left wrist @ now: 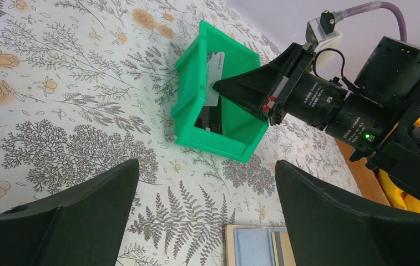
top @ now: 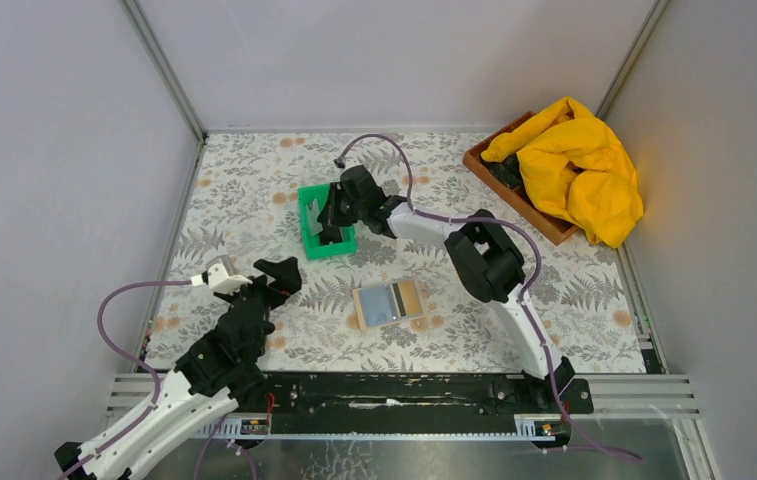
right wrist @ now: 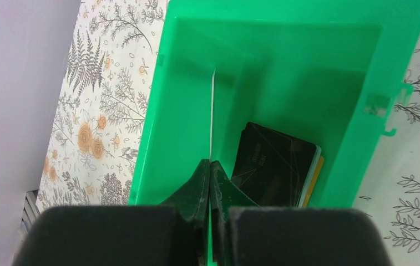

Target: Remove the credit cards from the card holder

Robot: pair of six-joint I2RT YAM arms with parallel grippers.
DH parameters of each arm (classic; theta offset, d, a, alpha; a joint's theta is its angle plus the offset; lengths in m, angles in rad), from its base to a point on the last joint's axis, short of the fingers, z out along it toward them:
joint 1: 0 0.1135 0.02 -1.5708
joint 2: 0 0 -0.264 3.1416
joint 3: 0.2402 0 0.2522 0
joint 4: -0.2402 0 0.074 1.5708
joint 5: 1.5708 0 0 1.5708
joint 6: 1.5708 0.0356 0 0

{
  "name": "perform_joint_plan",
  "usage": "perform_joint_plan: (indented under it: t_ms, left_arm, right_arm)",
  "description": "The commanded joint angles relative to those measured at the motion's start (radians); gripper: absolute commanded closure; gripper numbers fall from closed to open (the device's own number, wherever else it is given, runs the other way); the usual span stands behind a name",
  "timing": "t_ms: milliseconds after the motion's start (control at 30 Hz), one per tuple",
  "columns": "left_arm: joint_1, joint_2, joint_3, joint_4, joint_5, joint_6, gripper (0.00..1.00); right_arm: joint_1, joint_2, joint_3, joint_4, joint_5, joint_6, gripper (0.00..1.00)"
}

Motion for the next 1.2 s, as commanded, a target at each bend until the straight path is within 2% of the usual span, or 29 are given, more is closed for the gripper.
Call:
perform_joint_plan:
  t_ms: [0, 100, 267, 333, 533, 700, 767, 833, 900, 1033, 1167]
  left_arm:
    - [0.003, -0.02, 0.002, 0.006, -0.022, -0.005, 0.0]
    - [0.003, -0.019, 0.002, 0.004, -0.019, -0.005, 0.0]
    - [0.003, -0.015, 0.003, 0.004, -0.018, -0.006, 0.0]
    - [0.003, -0.014, 0.002, 0.004, -0.018, -0.005, 0.0]
    - [0.004, -0.002, 0.001, 0.011, -0.011, -0.003, 0.0]
    - [0.003, 0.009, 0.0, 0.02, -0.005, 0.004, 0.0]
    - [0.003, 0.013, 0.0, 0.025, -0.002, 0.005, 0.0]
    - [0.003, 0.016, -0.001, 0.028, -0.001, 0.008, 0.0]
    - [0.003, 0.02, -0.001, 0.032, 0.0, 0.011, 0.0]
    - [0.003, 0.034, -0.002, 0.037, 0.002, 0.017, 0.0]
    - [0.003, 0.054, -0.003, 0.056, 0.009, 0.029, 0.0]
  right_arm:
    - [0.018, 0.013, 0.062, -0.037, 0.031, -0.027, 1.0]
    - [0.018, 0.019, 0.072, -0.038, 0.033, -0.028, 1.0]
    - [0.021, 0.007, 0.067, -0.02, 0.04, -0.031, 0.7]
    - [0.023, -0.008, 0.053, -0.011, 0.056, -0.04, 0.64]
    - [0.035, -0.072, 0.005, 0.01, 0.079, -0.076, 0.63]
    - [0.06, -0.115, -0.005, -0.033, 0.174, -0.135, 0.62]
    - [0.079, -0.105, 0.034, -0.101, 0.242, -0.179, 0.57]
    - [0.113, -0.094, 0.068, -0.156, 0.328, -0.229, 0.47]
    - [0.134, -0.093, 0.069, -0.169, 0.387, -0.255, 0.44]
    - [0.149, -0.118, 0.024, -0.139, 0.431, -0.261, 0.47]
    - [0.151, -0.209, -0.106, -0.012, 0.413, -0.248, 0.53]
